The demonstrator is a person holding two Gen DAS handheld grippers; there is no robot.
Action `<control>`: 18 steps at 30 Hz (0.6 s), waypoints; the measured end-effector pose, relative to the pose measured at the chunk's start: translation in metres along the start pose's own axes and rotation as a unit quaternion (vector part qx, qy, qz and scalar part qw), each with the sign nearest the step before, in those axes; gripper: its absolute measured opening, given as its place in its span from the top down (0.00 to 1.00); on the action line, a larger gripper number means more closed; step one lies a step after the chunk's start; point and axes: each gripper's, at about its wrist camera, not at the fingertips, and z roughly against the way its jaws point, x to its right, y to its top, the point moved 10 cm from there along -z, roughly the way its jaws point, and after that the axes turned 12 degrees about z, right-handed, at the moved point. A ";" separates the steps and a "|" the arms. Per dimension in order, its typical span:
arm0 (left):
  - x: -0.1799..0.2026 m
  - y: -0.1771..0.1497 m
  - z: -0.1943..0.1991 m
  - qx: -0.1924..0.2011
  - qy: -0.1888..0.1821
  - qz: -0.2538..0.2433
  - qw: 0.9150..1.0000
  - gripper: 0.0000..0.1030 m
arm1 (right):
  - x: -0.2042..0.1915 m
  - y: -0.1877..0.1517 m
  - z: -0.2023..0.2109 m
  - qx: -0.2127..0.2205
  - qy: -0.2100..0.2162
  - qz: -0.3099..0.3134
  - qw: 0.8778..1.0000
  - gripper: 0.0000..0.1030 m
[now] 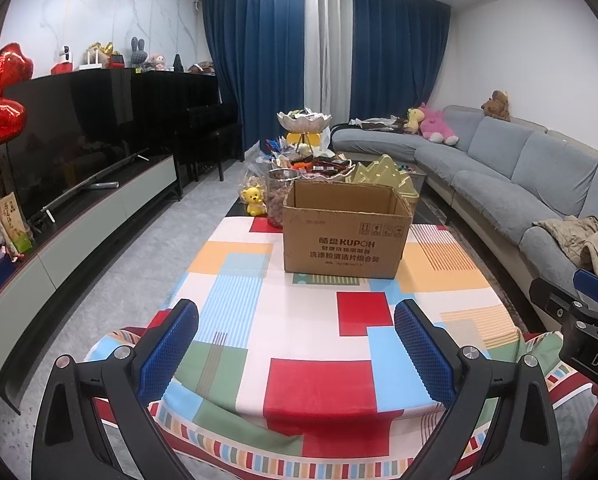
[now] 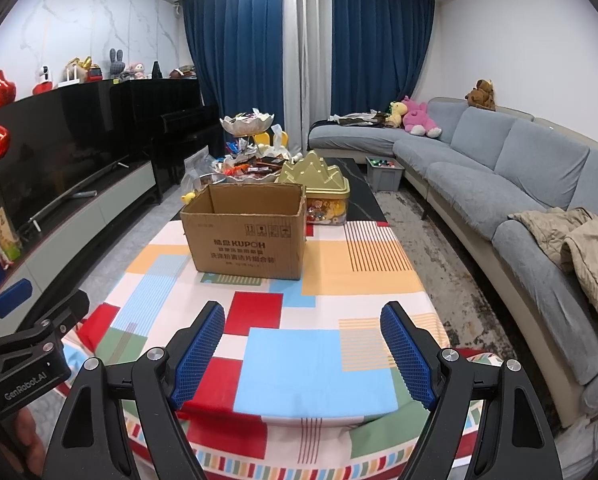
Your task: Organize snacks
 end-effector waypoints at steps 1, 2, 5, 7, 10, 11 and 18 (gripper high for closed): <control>0.000 0.000 0.000 0.000 0.001 0.000 1.000 0.03 | 0.000 0.000 0.000 0.000 0.000 0.000 1.000 0.21; 0.000 0.000 0.000 0.001 0.000 0.000 1.000 0.03 | 0.000 0.000 0.000 0.000 0.000 0.000 1.000 0.21; -0.001 0.001 0.000 0.001 0.003 -0.001 1.000 0.03 | 0.000 0.000 0.000 0.000 0.000 0.000 1.000 0.21; -0.002 0.001 -0.001 0.001 0.003 -0.001 1.000 0.03 | 0.000 0.000 0.000 0.000 0.000 0.000 1.000 0.21; -0.002 0.001 -0.001 0.001 0.003 -0.001 1.000 0.03 | 0.000 0.000 0.000 -0.001 0.000 0.000 1.000 0.21; -0.002 0.001 -0.001 0.001 0.003 -0.001 1.000 0.03 | 0.000 0.000 0.000 0.000 0.000 0.000 1.000 0.21; -0.002 0.001 -0.001 0.001 0.003 -0.001 1.000 0.03 | 0.000 0.000 0.000 0.000 0.000 -0.001 1.000 0.21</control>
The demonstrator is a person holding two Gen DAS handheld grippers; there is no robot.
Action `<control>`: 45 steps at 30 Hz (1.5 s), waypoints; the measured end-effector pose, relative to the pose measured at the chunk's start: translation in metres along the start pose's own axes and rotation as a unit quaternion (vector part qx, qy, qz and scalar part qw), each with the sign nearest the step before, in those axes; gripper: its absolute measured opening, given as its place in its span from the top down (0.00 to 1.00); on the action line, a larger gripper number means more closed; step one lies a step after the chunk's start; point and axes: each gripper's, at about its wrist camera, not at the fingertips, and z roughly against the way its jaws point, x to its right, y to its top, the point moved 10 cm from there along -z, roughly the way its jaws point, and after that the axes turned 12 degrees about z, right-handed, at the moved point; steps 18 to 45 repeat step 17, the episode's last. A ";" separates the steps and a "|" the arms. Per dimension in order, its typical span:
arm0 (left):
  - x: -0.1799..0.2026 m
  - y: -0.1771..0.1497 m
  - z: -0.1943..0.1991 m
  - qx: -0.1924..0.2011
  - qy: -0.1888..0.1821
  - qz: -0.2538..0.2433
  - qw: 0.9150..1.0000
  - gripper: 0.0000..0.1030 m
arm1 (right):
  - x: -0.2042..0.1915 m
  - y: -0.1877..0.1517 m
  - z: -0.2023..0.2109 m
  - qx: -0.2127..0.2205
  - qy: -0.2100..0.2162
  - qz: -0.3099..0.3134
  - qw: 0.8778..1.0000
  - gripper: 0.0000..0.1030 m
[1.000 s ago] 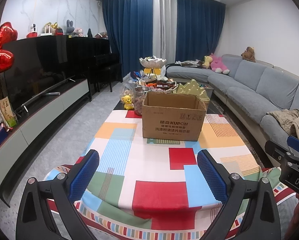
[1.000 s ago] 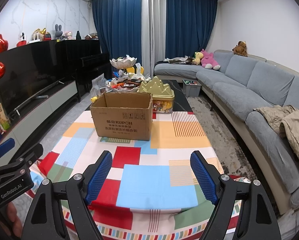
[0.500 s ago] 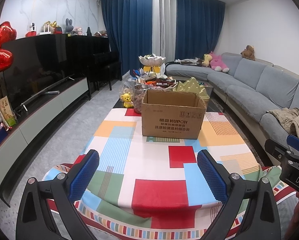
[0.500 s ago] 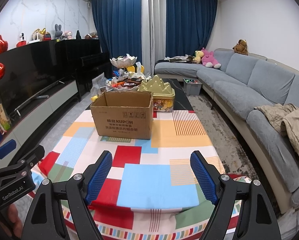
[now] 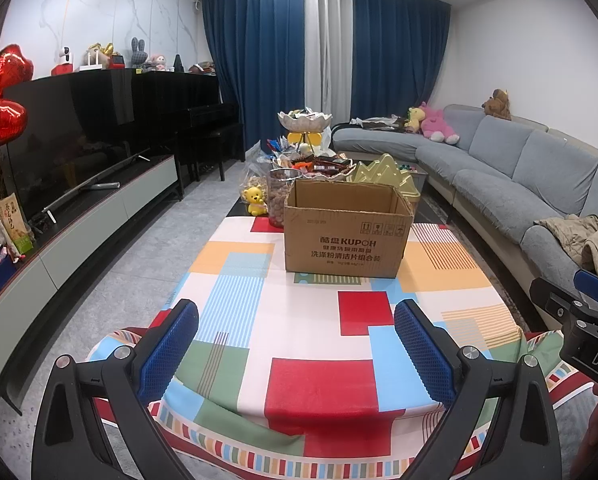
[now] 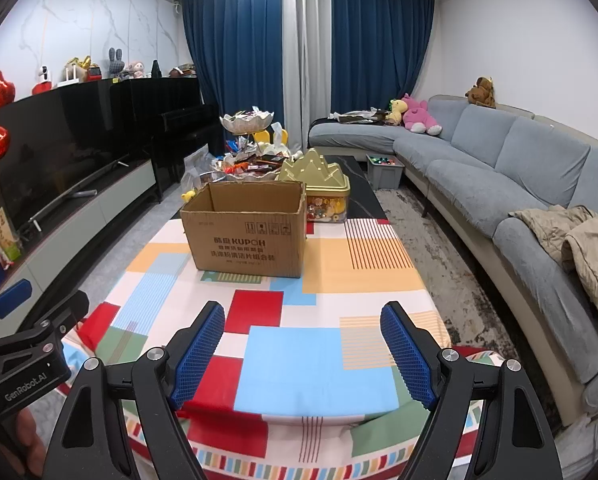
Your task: Organize snacks
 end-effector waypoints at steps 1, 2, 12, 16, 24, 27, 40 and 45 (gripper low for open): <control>0.000 0.000 0.000 0.000 0.000 0.000 1.000 0.03 | 0.000 0.000 0.000 0.000 0.000 0.000 1.000 0.21; 0.000 0.000 0.000 0.000 0.000 0.000 1.000 0.03 | 0.000 0.000 0.000 0.000 0.000 0.000 1.000 0.21; 0.000 0.000 0.000 0.000 -0.001 0.000 1.000 0.03 | 0.000 0.000 0.000 -0.001 0.000 0.000 1.000 0.21; 0.001 0.001 0.000 0.001 -0.003 -0.001 1.000 0.03 | 0.000 0.000 0.000 -0.001 0.001 -0.001 1.000 0.21; 0.001 0.001 0.000 0.001 -0.004 -0.001 1.000 0.03 | 0.000 0.000 0.000 -0.001 0.001 -0.001 1.000 0.21; 0.001 0.001 0.000 0.001 -0.004 -0.001 1.000 0.03 | 0.000 0.000 0.000 -0.001 0.001 -0.001 1.000 0.21; 0.001 0.001 0.000 0.001 -0.004 -0.001 1.000 0.03 | 0.000 0.000 0.000 -0.001 0.001 -0.001 1.000 0.21; 0.001 0.001 0.000 0.001 -0.004 -0.001 1.000 0.03 | 0.000 0.000 0.000 -0.001 0.001 -0.001 1.000 0.21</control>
